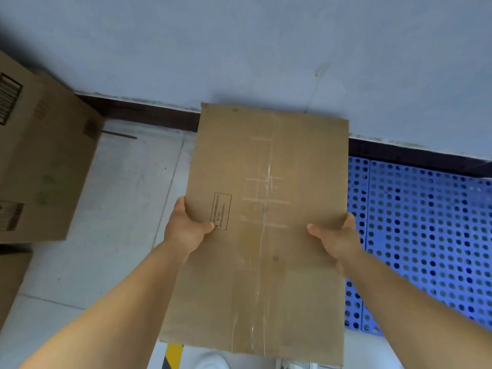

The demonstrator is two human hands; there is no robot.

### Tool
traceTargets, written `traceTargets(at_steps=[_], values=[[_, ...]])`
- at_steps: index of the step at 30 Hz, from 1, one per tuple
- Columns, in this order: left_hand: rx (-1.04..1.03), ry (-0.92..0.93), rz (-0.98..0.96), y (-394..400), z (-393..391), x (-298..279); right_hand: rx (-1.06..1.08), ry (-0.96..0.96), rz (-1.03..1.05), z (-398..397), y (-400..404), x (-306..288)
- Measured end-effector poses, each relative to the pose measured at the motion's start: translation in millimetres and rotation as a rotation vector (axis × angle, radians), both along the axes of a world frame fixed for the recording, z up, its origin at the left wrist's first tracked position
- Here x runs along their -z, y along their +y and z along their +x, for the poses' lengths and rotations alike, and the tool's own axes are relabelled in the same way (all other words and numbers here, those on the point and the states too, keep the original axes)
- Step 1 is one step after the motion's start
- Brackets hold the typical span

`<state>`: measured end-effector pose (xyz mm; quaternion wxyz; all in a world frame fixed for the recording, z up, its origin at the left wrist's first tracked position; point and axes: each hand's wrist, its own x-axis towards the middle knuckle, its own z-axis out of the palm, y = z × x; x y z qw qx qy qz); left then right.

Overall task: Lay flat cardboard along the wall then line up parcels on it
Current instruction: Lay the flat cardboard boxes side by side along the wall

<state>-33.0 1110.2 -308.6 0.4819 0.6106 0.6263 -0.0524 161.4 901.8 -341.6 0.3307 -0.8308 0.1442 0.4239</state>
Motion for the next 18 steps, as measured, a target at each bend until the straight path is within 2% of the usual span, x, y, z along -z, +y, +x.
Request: traceTargets(at_steps=[11, 15, 18], values=[[0.099, 0.127, 0.073, 13, 9, 24, -0.089, -0.051, -0.077, 2, 16, 6], [0.164, 0.197, 0.131, 0, 17, 9, -0.117, -0.042, -0.090, 0, 15, -10], [0.157, 0.180, 0.148, -19, 26, -20, -0.139, -0.093, -0.097, -5, 17, -38]])
